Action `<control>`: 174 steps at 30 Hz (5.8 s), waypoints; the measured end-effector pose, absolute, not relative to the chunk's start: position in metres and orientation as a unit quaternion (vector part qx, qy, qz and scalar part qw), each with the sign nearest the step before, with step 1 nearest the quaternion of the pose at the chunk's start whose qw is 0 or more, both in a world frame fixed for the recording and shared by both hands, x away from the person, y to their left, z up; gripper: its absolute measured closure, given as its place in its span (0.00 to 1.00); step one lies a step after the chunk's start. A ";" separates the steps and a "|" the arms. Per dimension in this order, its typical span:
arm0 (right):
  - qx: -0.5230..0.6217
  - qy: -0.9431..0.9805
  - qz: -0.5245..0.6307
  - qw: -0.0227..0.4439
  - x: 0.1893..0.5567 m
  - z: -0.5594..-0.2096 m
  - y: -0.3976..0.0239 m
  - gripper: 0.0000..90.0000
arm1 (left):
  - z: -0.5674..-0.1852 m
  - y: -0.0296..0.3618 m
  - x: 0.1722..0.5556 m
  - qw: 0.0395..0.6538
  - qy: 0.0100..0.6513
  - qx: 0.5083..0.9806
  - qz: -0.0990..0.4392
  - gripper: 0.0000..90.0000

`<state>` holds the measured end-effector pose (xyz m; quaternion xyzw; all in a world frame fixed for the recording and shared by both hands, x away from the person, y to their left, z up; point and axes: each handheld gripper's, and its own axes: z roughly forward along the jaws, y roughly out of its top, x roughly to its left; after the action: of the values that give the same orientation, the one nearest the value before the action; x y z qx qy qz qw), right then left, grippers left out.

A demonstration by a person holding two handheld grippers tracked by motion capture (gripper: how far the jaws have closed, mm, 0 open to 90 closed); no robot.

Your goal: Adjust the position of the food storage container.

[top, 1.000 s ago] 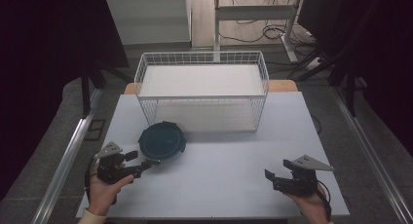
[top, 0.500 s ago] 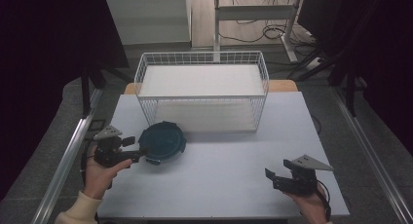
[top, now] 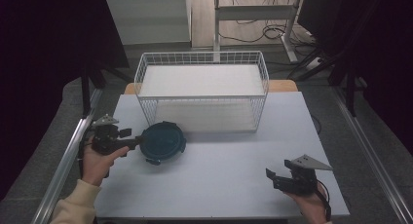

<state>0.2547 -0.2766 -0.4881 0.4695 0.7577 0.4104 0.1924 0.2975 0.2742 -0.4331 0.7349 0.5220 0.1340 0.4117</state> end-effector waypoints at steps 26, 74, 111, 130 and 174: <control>0.473 0.761 0.396 0.201 0.256 -0.491 -0.277 0.23 | -0.453 0.304 0.342 0.377 0.568 0.725 0.100 0.98; 0.473 0.759 0.390 0.218 0.256 -0.492 -0.275 0.23 | -0.493 0.256 0.357 0.331 0.522 0.785 0.046 1.00; 0.477 0.756 0.391 0.220 0.257 -0.491 -0.277 0.23 | -0.494 0.214 0.348 0.350 0.493 0.796 0.019 1.00; 0.476 0.757 0.389 0.221 0.257 -0.491 -0.277 0.23 | -0.496 0.179 0.347 0.362 0.465 0.808 0.002 1.00; 0.476 0.759 0.385 0.221 0.258 -0.493 -0.277 0.23 | -0.494 0.142 0.319 0.392 0.418 0.818 -0.051 1.00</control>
<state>0.2577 -0.2766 -0.4928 0.4762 0.7593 0.3846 0.2208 0.3188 0.1423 -0.4939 0.8180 0.4176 -0.0514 0.3922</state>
